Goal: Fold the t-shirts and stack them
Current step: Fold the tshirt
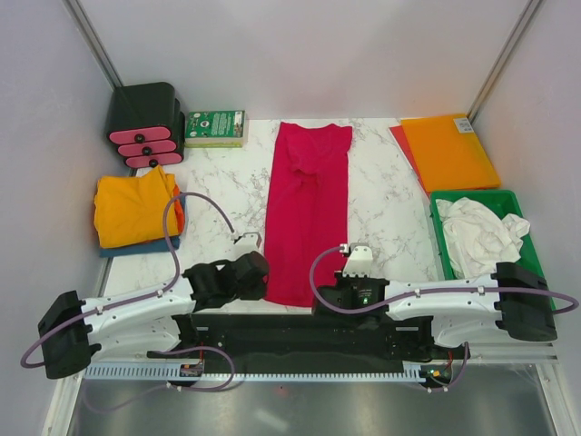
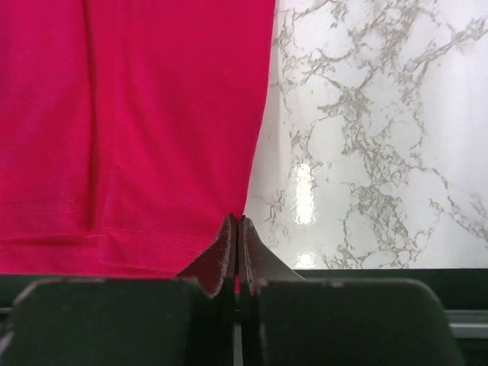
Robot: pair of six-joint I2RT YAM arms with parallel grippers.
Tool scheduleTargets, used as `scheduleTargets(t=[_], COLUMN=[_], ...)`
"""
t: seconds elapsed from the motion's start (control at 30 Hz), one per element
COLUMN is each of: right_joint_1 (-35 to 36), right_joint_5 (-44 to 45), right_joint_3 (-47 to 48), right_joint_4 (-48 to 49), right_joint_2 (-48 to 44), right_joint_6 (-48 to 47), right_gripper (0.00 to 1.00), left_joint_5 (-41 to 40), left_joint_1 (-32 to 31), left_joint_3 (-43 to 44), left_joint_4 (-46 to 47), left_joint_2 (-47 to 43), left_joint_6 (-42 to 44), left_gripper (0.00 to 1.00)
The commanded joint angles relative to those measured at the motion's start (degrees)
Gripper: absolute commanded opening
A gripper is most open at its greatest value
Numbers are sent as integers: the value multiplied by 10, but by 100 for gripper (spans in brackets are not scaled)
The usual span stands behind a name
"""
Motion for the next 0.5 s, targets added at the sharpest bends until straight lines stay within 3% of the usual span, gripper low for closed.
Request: scheduleTargets(t=[0.0, 0.27, 0.47], right_joint_1=[4, -74, -188], right_joint_5=[60, 91, 70], right_joint_3=[24, 102, 133], right_joint_4=[-29, 0, 101], right_joint_2=[-8, 32, 63], right_joint_6=[14, -96, -232], right_gripper=[0, 0, 0], left_joint_5=[-43, -90, -88], left_joint_1=[-3, 13, 88], left_joint_3=[41, 147, 230], left_joint_4=[-23, -24, -17], left_joint_2=[-6, 78, 142], left_joint_6=[-3, 57, 112], left_gripper=[2, 2, 2])
